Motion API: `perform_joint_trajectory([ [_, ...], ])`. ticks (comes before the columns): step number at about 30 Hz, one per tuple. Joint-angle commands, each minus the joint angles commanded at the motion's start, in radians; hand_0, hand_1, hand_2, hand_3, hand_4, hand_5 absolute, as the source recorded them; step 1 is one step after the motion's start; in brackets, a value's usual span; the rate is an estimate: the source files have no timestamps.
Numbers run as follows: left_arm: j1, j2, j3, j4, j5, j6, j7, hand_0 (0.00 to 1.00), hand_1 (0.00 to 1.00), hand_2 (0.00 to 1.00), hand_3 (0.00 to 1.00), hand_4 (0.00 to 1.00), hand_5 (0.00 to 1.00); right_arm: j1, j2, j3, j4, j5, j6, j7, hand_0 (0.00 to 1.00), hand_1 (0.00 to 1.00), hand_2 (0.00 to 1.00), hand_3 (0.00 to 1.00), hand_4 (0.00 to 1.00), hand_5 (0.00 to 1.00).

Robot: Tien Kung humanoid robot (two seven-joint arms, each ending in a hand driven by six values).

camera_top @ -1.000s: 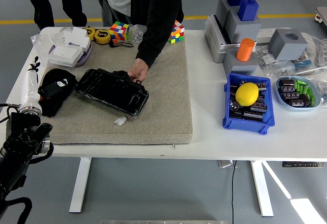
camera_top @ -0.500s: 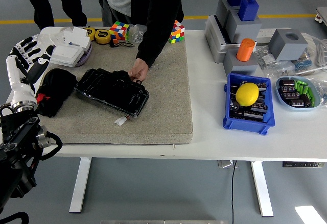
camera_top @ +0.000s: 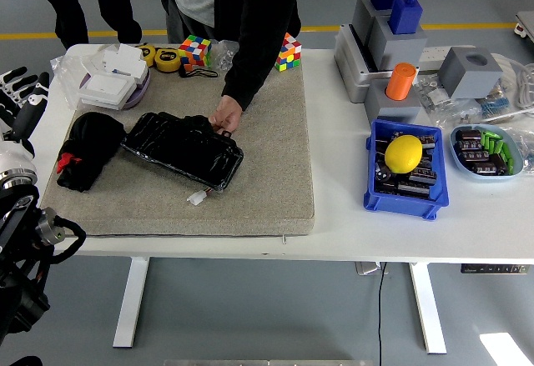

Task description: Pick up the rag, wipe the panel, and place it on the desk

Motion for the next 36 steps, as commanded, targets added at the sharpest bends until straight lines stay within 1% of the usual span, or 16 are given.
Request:
perform_joint_trajectory([
  [8,0.015,-0.005,-0.015,-0.019,0.001,0.001,0.008,0.44,0.544,0.548,0.58,0.87,0.241,0.002,-0.003,-0.002,-0.001,-0.001,-0.003,-0.002,0.535,0.557,0.49,0.522,0.889,0.353],
  [9,0.017,-0.005,-0.014,-0.021,0.001,0.0,0.009,0.44,0.545,0.546,0.575,0.844,0.219,0.002,-0.002,0.001,-0.001,-0.003,-0.004,-0.002,0.536,0.558,0.49,0.521,0.887,0.356],
  [21,0.03,-0.011,-0.018,-0.038,0.001,-0.002,0.013,0.441,0.545,0.544,0.575,0.827,0.21,-0.004,0.001,0.004,0.0,-0.002,-0.007,-0.005,0.534,0.556,0.49,0.522,0.884,0.361],
  [30,0.042,-0.016,-0.037,-0.061,-0.001,-0.003,0.018,0.442,0.544,0.543,0.574,0.821,0.205,-0.007,0.006,0.019,-0.001,-0.008,-0.008,-0.006,0.534,0.557,0.49,0.522,0.882,0.36],
  [36,0.047,-0.015,-0.036,-0.077,0.0,-0.014,0.031,0.441,0.544,0.543,0.575,0.82,0.205,-0.006,0.008,0.02,-0.001,-0.008,-0.008,-0.007,0.534,0.557,0.49,0.522,0.88,0.36],
])
